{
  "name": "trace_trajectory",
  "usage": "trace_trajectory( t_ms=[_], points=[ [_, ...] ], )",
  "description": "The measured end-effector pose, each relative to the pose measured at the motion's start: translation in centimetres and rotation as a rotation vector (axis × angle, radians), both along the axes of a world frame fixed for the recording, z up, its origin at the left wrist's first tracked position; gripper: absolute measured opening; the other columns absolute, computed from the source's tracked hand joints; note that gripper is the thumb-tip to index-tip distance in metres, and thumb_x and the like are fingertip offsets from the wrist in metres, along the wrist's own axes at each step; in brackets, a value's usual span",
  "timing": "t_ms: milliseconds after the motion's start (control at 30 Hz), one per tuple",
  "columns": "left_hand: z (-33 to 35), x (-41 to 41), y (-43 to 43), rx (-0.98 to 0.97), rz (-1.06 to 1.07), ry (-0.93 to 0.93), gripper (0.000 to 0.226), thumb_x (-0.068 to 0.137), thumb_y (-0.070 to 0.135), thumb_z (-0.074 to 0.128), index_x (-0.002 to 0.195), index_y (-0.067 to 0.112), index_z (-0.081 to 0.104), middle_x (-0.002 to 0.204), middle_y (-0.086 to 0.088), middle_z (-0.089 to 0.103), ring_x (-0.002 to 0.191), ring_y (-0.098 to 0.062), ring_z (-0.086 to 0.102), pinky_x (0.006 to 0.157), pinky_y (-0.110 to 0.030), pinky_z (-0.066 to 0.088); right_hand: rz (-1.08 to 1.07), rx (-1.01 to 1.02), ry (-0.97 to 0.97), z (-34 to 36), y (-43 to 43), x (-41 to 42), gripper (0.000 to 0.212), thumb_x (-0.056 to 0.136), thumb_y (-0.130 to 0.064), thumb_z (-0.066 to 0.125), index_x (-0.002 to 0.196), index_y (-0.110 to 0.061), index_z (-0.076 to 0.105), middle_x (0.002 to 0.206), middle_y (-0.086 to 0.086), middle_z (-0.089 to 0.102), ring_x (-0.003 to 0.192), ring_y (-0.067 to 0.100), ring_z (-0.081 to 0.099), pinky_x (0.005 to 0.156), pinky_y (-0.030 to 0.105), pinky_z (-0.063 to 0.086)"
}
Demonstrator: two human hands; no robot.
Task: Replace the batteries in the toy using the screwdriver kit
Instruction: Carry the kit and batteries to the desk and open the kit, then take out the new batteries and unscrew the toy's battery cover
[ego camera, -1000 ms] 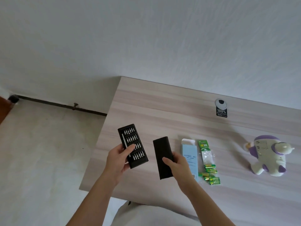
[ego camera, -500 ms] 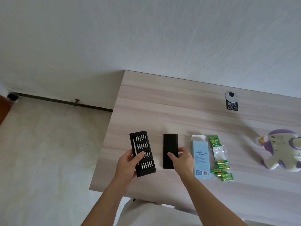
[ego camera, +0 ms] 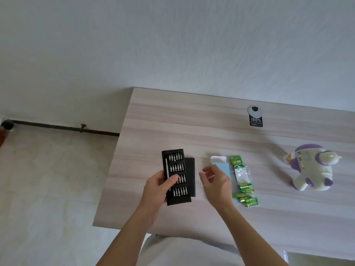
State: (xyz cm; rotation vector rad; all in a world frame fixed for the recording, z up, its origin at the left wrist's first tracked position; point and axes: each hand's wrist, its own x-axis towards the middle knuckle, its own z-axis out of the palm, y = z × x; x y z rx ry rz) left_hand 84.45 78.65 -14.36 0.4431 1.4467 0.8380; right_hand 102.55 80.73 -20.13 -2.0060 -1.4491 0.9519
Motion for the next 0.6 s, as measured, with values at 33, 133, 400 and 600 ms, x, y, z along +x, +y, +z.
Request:
trace_trajectory(
  t_ms=[33, 133, 400, 600],
  points=[
    [0.5, 0.9, 0.3, 0.016, -0.017, 0.002, 0.013, 0.094, 0.010, 0.064, 0.103, 0.014, 0.073, 0.092, -0.001, 0.079, 0.079, -0.013, 0.074, 0.066, -0.032, 0.061, 0.011, 0.053, 0.043, 1.1, -0.1, 0.8, 0.006, 0.090, -0.019, 0.069, 0.089, -0.023, 0.064, 0.078, -0.008, 0.065, 0.069, 0.007, 0.061, 0.062, 0.013, 0.044],
    [2.0, 4.1, 1.0, 0.068, -0.074, 0.004, 0.014, 0.094, 0.011, 0.065, 0.104, 0.015, 0.073, 0.096, -0.003, 0.078, 0.084, -0.016, 0.075, 0.072, -0.037, 0.062, 0.009, 0.167, 0.135, 4.8, -0.5, 3.3, 0.014, 0.090, -0.013, 0.068, 0.087, -0.025, 0.064, 0.080, -0.014, 0.065, 0.074, 0.005, 0.061, 0.061, 0.012, 0.046],
    [6.6, 13.5, 1.1, 0.215, -0.188, -0.034, 0.017, 0.095, 0.013, 0.064, 0.108, 0.016, 0.073, 0.100, -0.006, 0.078, 0.093, -0.022, 0.075, 0.078, -0.038, 0.063, 0.035, 0.356, 0.217, 11.9, -1.5, 10.8, 0.013, 0.089, -0.009, 0.068, 0.092, -0.021, 0.065, 0.086, -0.008, 0.063, 0.075, 0.008, 0.062, 0.057, 0.009, 0.044],
    [8.2, 17.8, 0.4, 0.244, -0.250, -0.070, 0.020, 0.098, 0.021, 0.059, 0.115, 0.019, 0.071, 0.104, -0.004, 0.077, 0.098, -0.019, 0.074, 0.080, -0.041, 0.061, -0.082, 0.317, 0.248, 13.5, -2.0, 14.5, 0.031, 0.086, -0.028, 0.073, 0.111, -0.034, 0.055, 0.092, -0.010, 0.060, 0.079, 0.003, 0.063, 0.062, 0.019, 0.053]
  ],
)
